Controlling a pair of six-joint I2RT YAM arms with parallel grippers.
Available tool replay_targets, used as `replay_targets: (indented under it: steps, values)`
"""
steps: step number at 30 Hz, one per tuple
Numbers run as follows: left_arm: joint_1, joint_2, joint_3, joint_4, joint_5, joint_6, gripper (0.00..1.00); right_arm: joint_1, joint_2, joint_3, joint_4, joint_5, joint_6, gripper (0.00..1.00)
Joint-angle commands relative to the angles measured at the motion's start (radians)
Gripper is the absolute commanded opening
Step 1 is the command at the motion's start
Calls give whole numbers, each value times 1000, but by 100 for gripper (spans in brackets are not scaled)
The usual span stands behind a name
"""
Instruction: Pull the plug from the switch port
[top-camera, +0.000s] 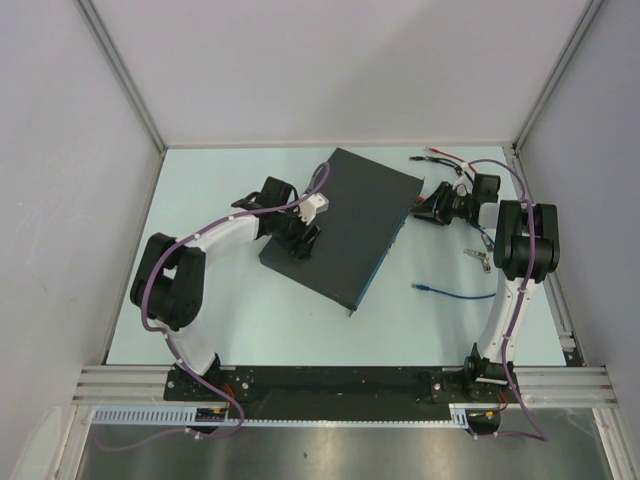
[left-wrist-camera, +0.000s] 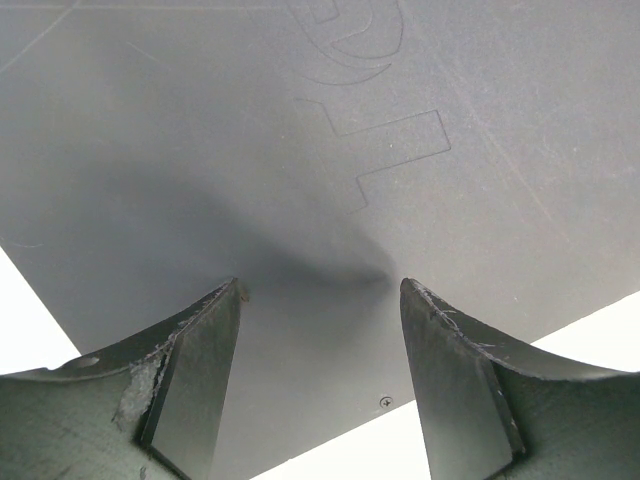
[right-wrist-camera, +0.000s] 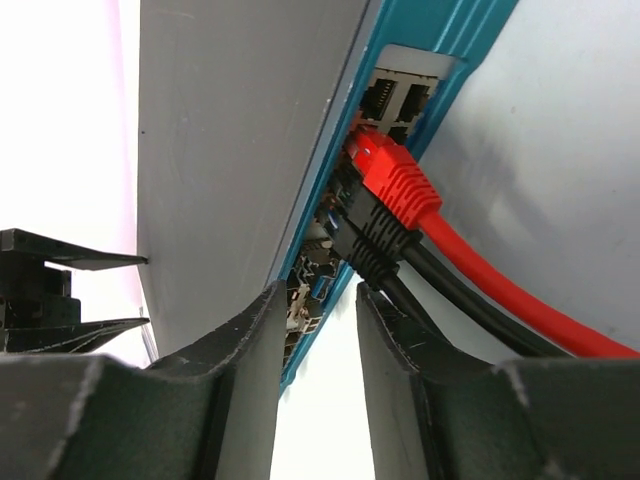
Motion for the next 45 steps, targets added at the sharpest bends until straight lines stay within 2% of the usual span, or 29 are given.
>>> replay_targets:
  steps: [1,16,17,20,21,22,25,28,35,39,42,45]
  values:
    - [-13,-3,20,-33,-3,17,70,-5,11,29,21,16,5,37]
    - [-17,-3,12,-33,-11,21,71,37,15,30,68,56,31,32]
    - [-19,-3,13,-33,-12,21,71,40,15,30,70,62,28,30]
    - [-22,1,20,-33,-9,20,71,43,3,32,13,115,-9,13]
    - [-22,1,20,-31,-8,20,71,43,-3,32,-14,135,-26,3]
    - [-22,1,20,-30,-6,18,70,43,-11,33,-83,164,-42,0]
    - [-22,1,15,-24,-2,15,71,40,-41,29,-216,292,-118,0]
    - [-22,6,13,-13,6,9,71,23,-81,6,-253,329,-158,0]
    - [-22,11,13,10,30,-9,71,-22,-191,-92,-316,355,-224,0]
    - [-23,4,10,16,40,-17,71,-45,-236,-123,-379,344,-318,0]
    - [-23,-6,4,21,47,-25,71,-43,-270,-122,-381,323,-342,4]
    - [-23,-6,0,24,54,-28,71,-34,-303,-120,-402,324,-362,16]
